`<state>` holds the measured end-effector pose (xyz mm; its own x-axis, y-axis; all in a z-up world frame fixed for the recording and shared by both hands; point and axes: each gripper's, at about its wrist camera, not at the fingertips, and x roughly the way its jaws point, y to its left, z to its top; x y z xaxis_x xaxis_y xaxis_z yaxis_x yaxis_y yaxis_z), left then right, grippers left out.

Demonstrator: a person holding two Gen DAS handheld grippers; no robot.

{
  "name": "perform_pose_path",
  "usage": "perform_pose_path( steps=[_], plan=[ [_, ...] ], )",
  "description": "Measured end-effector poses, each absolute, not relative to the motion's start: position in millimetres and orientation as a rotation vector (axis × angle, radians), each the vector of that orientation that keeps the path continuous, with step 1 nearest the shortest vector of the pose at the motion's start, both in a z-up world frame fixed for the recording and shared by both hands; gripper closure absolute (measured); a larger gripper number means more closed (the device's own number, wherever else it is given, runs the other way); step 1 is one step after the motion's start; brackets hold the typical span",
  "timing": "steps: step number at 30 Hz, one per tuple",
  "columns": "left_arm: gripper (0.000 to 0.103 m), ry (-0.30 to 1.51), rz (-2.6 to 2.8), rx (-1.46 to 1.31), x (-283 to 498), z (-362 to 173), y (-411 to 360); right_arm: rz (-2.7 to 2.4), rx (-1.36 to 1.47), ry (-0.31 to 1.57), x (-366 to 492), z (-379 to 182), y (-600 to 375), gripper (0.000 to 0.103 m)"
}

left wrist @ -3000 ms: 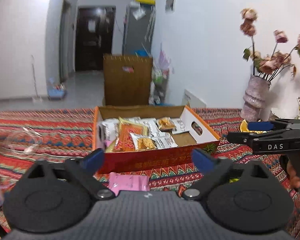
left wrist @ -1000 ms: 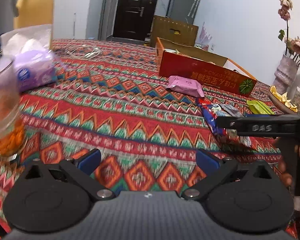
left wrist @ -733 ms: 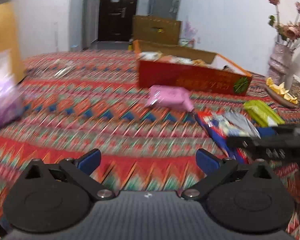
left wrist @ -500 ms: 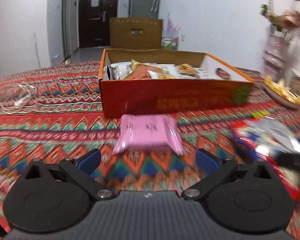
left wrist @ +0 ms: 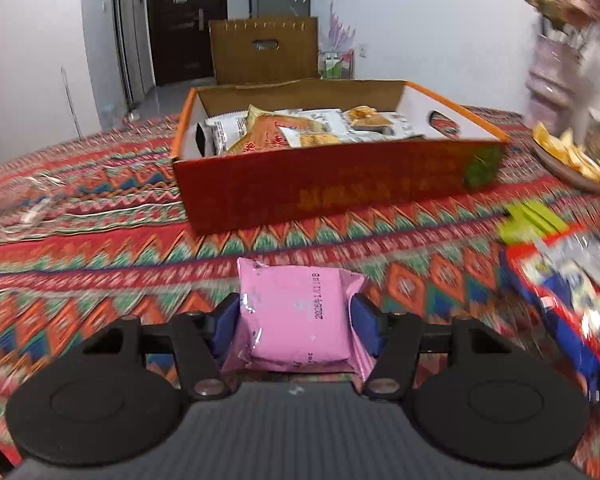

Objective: Organize snacks
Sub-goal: 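Carry both packets into the box and open both tools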

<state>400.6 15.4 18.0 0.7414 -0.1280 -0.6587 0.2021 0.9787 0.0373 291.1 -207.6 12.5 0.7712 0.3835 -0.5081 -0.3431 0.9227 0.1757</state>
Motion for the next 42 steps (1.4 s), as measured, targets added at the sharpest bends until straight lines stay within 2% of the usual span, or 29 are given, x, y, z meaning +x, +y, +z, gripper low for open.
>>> perform_pose_path(
  steps=[10,18,29,42],
  plan=[
    [0.042,0.632,-0.211,-0.054,211.6,38.4,6.5,0.371,0.074,0.587,196.1,7.9,-224.1,0.058],
    [0.042,0.652,-0.267,-0.063,142.3,39.0,-16.5,0.375,0.075,0.578,138.5,8.5,-228.3,0.058],
    [0.041,0.598,-0.283,-0.030,117.8,50.8,-26.9,0.364,0.058,0.526,112.0,21.3,-233.7,0.058],
    [0.041,0.567,-0.264,-0.024,161.8,65.8,-22.3,0.323,0.051,0.511,150.4,27.3,-245.3,0.058]
  ],
)
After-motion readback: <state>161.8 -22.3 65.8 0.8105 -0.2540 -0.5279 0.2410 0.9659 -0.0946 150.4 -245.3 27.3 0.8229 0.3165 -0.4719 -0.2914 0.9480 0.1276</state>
